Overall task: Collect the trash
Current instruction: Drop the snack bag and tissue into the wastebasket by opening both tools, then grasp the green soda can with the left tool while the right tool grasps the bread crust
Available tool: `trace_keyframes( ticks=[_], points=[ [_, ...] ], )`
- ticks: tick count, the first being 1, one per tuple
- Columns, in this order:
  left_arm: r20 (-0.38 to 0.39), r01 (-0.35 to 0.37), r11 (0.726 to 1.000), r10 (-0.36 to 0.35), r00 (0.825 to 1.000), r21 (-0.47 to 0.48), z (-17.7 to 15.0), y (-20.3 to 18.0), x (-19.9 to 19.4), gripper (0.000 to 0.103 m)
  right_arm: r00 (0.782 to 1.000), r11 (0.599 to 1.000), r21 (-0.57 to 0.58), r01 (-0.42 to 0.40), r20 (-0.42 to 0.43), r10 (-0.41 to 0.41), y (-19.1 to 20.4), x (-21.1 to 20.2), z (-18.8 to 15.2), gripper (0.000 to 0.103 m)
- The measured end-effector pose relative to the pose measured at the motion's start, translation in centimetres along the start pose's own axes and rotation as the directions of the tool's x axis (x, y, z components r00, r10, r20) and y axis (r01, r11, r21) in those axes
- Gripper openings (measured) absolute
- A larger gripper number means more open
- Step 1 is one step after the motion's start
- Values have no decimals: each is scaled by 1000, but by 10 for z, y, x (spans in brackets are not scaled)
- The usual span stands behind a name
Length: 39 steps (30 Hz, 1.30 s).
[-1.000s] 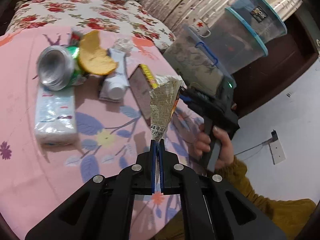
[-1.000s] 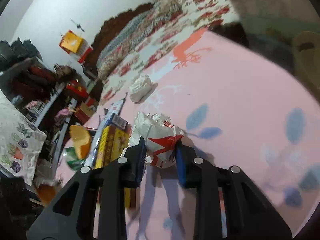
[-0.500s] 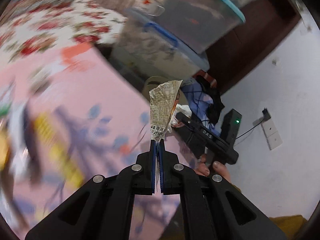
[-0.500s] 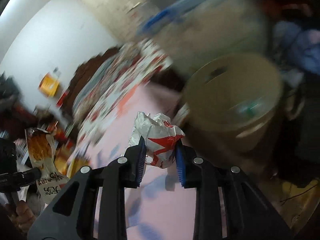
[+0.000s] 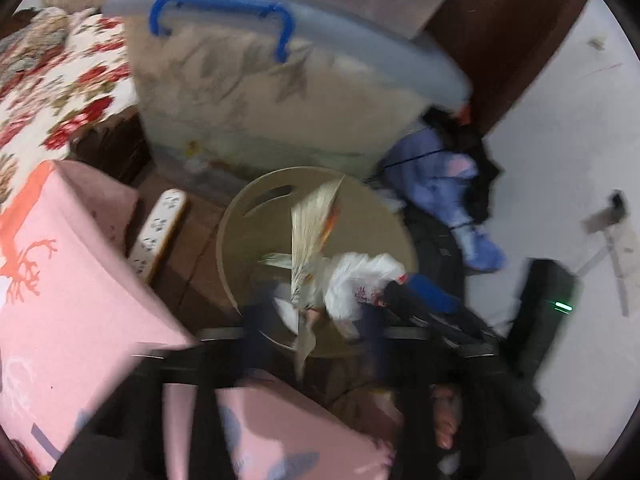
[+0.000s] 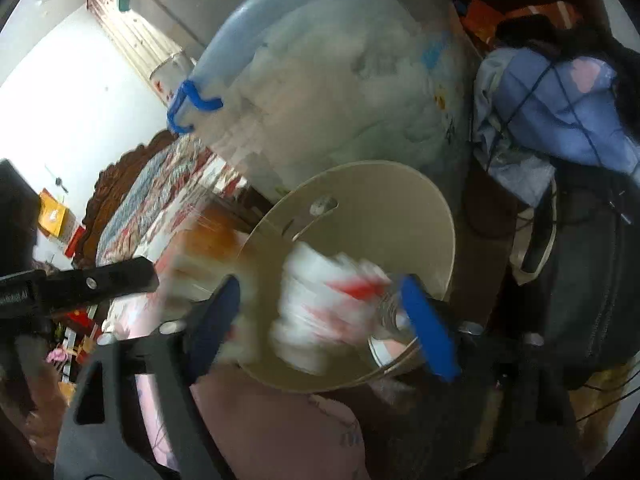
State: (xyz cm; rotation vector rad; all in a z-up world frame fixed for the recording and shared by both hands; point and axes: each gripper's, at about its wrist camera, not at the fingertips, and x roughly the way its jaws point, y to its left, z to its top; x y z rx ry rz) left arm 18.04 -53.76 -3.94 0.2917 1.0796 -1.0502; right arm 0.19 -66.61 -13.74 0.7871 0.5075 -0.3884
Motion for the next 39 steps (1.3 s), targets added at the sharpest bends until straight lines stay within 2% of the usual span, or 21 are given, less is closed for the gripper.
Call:
trace_keyframes(
  ticks=[3, 7, 12, 16, 21, 25, 27, 31, 33, 35, 36, 38, 39],
  points=[
    [32, -1, 1000, 1, 999, -3, -8, 3, -6, 56, 999, 1000, 4, 3, 46, -3, 0, -10, -1, 79],
    [85, 12, 1000, -12, 996, 9, -36, 7, -44, 56, 995, 996, 66, -66, 75, 61, 0, -29, -9, 77],
    [117, 43, 999, -43, 992, 1, -109, 20, -104, 58, 987, 985, 57, -160, 41, 158, 26, -39, -32, 75],
    [102, 19, 999, -16, 995, -33, -171, 39, -136, 58, 968, 969, 24, -247, -48, 248, 67, -36, -62, 73],
    [100, -38, 990, 52, 994, -133, -250, 75, -178, 58, 941, 950, -36, -310, -155, 301, 118, -32, -102, 69],
    [111, -58, 971, 85, 990, -233, -299, 107, -213, 58, 900, 916, -92, -389, -251, 357, 170, -30, -128, 60],
    [138, -72, 954, 116, 984, -290, -320, 126, -235, 58, 884, 894, -147, -424, -282, 373, 199, -32, -136, 59],
    [194, -113, 905, 208, 959, -410, -348, 168, -273, 61, 848, 823, -276, -496, -358, 391, 264, -34, -155, 59],
    [221, -114, 871, 245, 944, -477, -360, 193, -290, 62, 824, 782, -324, -532, -410, 390, 294, -29, -163, 59],
    [251, -82, 850, 244, 937, -520, -369, 212, -303, 66, 793, 717, -391, -577, -480, 376, 332, -21, -172, 60],
    [261, -78, 842, 252, 932, -534, -372, 220, -308, 68, 775, 664, -442, -604, -520, 359, 357, -14, -176, 60],
    [271, -91, 822, 287, 919, -562, -373, 237, -316, 81, 758, 574, -521, -632, -568, 321, 391, -5, -186, 61],
    [274, -91, 816, 294, 916, -571, -373, 243, -318, 84, 757, 534, -557, -636, -584, 293, 407, 4, -190, 63]
  ],
)
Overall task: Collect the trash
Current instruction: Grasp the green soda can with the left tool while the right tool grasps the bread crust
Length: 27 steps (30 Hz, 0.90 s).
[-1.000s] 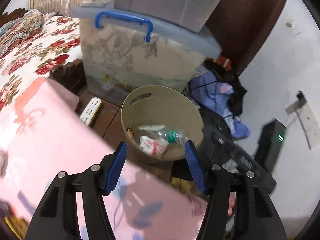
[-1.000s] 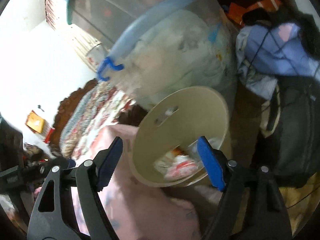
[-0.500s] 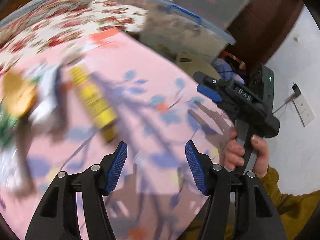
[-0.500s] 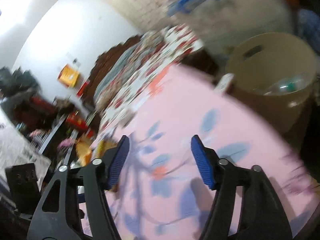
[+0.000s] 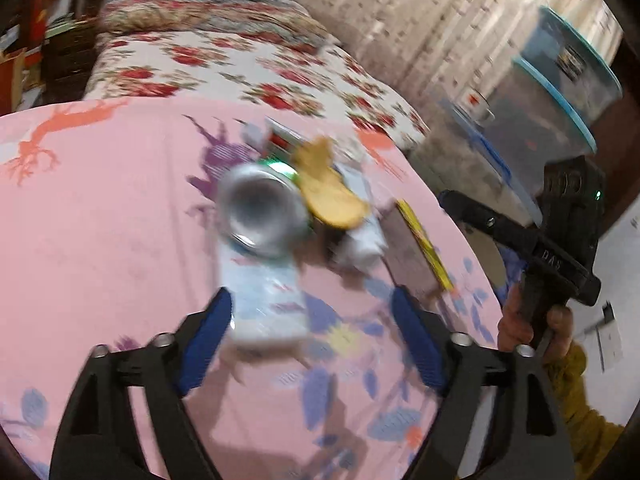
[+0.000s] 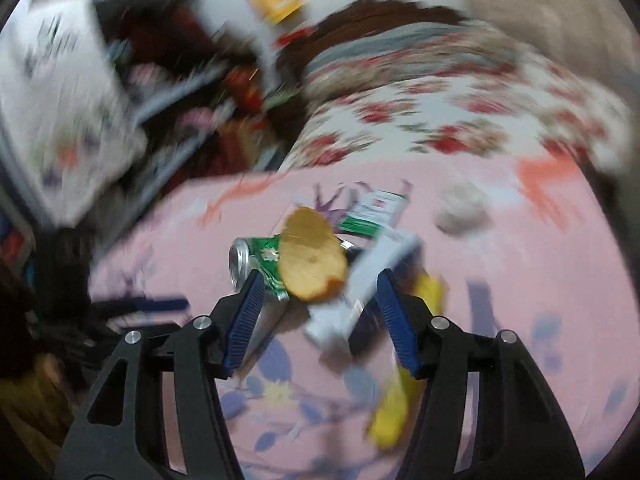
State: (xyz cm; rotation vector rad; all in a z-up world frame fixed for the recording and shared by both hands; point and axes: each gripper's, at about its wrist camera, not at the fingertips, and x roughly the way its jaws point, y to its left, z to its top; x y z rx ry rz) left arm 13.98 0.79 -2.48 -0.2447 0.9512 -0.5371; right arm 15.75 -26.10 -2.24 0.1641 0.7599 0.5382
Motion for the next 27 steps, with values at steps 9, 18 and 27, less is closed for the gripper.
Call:
trace_keyframes(
  ticks=[9, 18, 27],
  points=[
    [-9, -47, 999, 47, 999, 17, 43, 17, 38, 94, 966, 985, -166, -39, -258, -5, -11, 102, 53, 71],
    [-41, -28, 999, 28, 999, 18, 45, 21, 62, 63, 928, 972, -181, -148, -365, 74, 1, 125, 33, 28],
    [55, 36, 999, -34, 998, -37, 32, 30, 5, 63, 967, 982, -145, -122, -242, 84, 25, 67, 19, 16]
  ],
)
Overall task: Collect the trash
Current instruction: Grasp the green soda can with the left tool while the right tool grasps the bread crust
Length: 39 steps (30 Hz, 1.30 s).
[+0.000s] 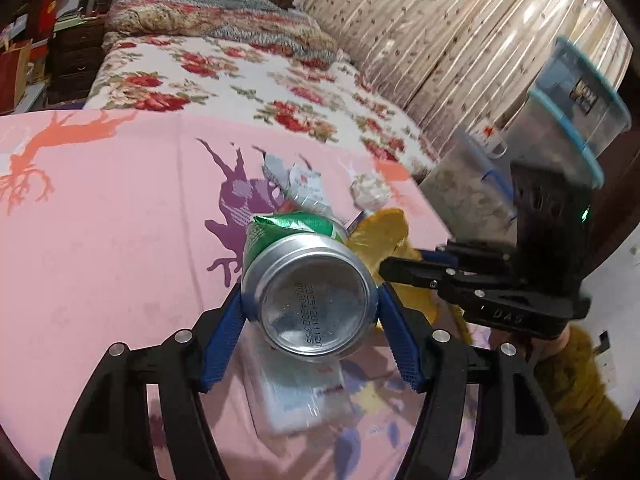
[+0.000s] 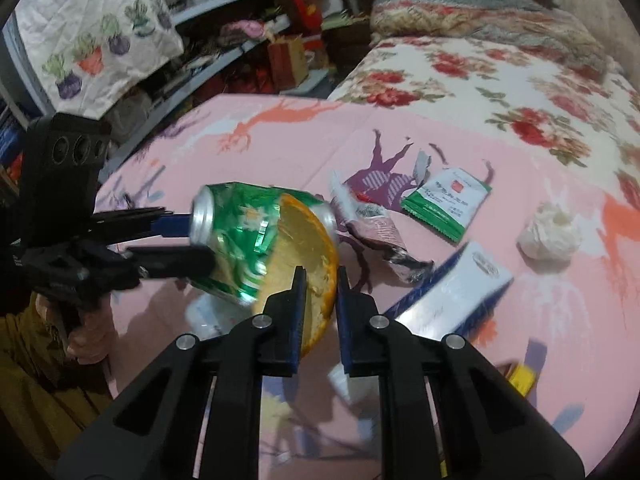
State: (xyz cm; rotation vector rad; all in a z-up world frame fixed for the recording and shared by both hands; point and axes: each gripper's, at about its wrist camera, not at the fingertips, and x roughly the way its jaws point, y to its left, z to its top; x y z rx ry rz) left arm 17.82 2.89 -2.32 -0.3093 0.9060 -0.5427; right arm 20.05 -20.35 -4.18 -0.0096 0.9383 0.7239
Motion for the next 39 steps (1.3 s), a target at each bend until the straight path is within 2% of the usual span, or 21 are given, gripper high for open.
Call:
trace_keyframes(
  ticks=[5, 10, 14, 18, 19, 21, 22, 24, 26, 34, 39],
  points=[
    [40, 49, 999, -49, 998, -3, -17, -6, -42, 62, 994, 997, 74, -33, 106, 25, 17, -30, -32, 17],
    [21, 82, 996, -83, 996, 20, -42, -21, -63, 62, 981, 980, 169, -103, 183, 72, 34, -46, -88, 16],
    [10, 73, 995, -74, 997, 69, -69, -38, -73, 62, 979, 964, 245, -101, 196, 52, 40, -46, -129, 17],
    [15, 50, 996, -51, 999, 76, -79, -39, -77, 62, 982, 931, 351, -99, 183, 35, 35, -41, -157, 20],
    [18, 48, 996, -49, 999, 71, -78, -38, -78, 62, 982, 922, 372, -110, 186, 42, 34, -41, -162, 24],
    [33, 43, 997, -45, 998, 62, -77, -34, -84, 62, 976, 896, 423, -137, 212, 49, 31, -44, -171, 58],
    [43, 41, 997, -43, 998, 64, -77, -33, -88, 62, 973, 892, 432, -131, 229, 32, 30, -46, -171, 83],
    [54, 35, 997, -39, 998, 66, -78, -30, -94, 62, 967, 904, 415, -107, 253, -1, 36, -50, -173, 82],
    [56, 34, 998, -37, 998, 59, -81, -26, -98, 62, 971, 917, 391, -82, 237, -15, 41, -49, -168, 78],
    [52, 25, 1000, -25, 998, 10, -95, -3, -110, 62, 982, 930, 364, -45, 188, -26, 54, -28, -158, 75],
    [60, 34, 999, -32, 998, -21, -98, 8, -114, 62, 983, 974, 224, 45, 165, -83, 89, -18, -147, 74]
  ],
)
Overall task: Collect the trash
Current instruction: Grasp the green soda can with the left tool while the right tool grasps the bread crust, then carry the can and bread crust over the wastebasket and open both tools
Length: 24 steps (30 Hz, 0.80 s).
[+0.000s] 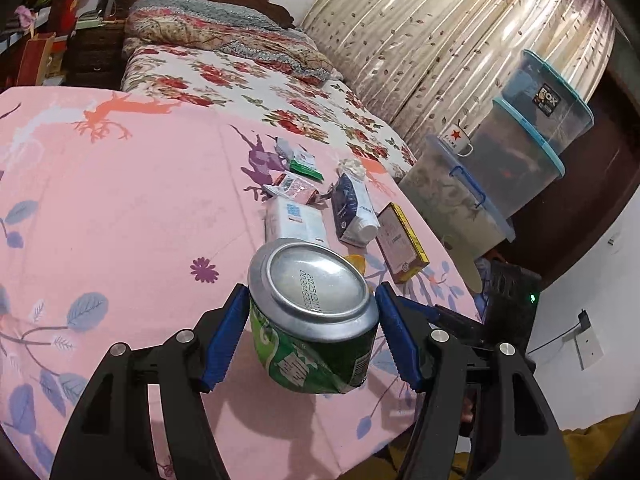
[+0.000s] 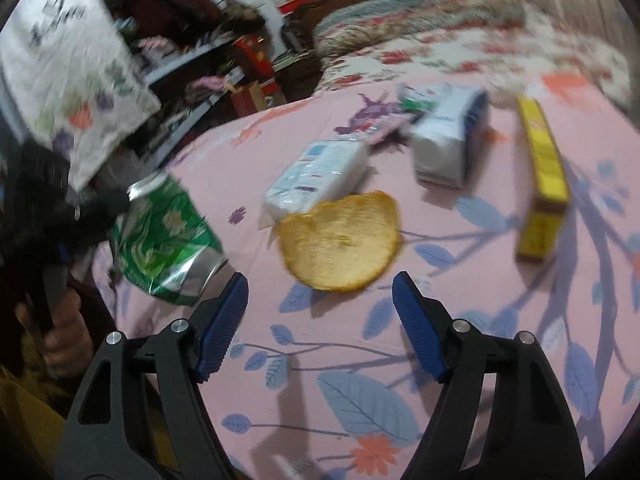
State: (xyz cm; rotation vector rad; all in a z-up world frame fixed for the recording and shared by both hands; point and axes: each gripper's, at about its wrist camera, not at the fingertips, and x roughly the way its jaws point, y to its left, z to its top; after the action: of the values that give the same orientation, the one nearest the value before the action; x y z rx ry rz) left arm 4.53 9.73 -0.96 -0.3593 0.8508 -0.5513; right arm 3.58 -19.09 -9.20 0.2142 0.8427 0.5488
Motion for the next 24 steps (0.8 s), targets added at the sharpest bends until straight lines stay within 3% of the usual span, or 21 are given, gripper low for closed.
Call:
trace_keyframes(
  ticks=[3, 4, 5, 6, 7, 8, 12, 15, 19, 24],
  points=[
    [-6, 20, 1000, -20, 1000, -4, 1, 0, 2, 61, 997, 991, -111, 75, -2, -75, 22, 10, 4, 57],
    [-8, 26, 1000, -26, 1000, 0, 1, -1, 2, 61, 995, 986, -139, 93, -12, -96, 27, 17, 6, 46],
    [-9, 28, 1000, -28, 1000, 4, 1, -2, 3, 61, 995, 985, -147, 94, -14, -97, 27, 20, 8, 35],
    [-9, 29, 1000, -29, 1000, 9, 1, -4, 4, 61, 995, 984, -151, 96, -14, -99, 27, 24, 8, 33],
    [-10, 30, 999, -30, 999, 13, 1, -6, 4, 61, 994, 984, -143, 103, -18, -106, 24, 29, 9, 20],
    [-12, 31, 999, -31, 999, 15, 1, -7, 5, 61, 995, 988, -124, 92, -22, -95, 21, 30, 10, 14],
    [-18, 38, 999, -37, 999, 19, 3, -12, 6, 61, 999, 997, -70, 12, 39, -10, 18, 6, 10, 8],
    [-29, 59, 998, -59, 998, 23, 8, -19, 10, 61, 992, 994, 41, -100, 79, 97, 3, -18, 12, 8],
    [-50, 101, 994, -98, 994, 47, 20, -37, 20, 61, 962, 939, 229, -257, 149, 227, -37, -46, 16, 8],
    [-89, 157, 981, -147, 985, 116, 39, -79, 39, 61, 933, 893, 313, -325, 261, 248, -74, -84, 19, 8]
  ],
)
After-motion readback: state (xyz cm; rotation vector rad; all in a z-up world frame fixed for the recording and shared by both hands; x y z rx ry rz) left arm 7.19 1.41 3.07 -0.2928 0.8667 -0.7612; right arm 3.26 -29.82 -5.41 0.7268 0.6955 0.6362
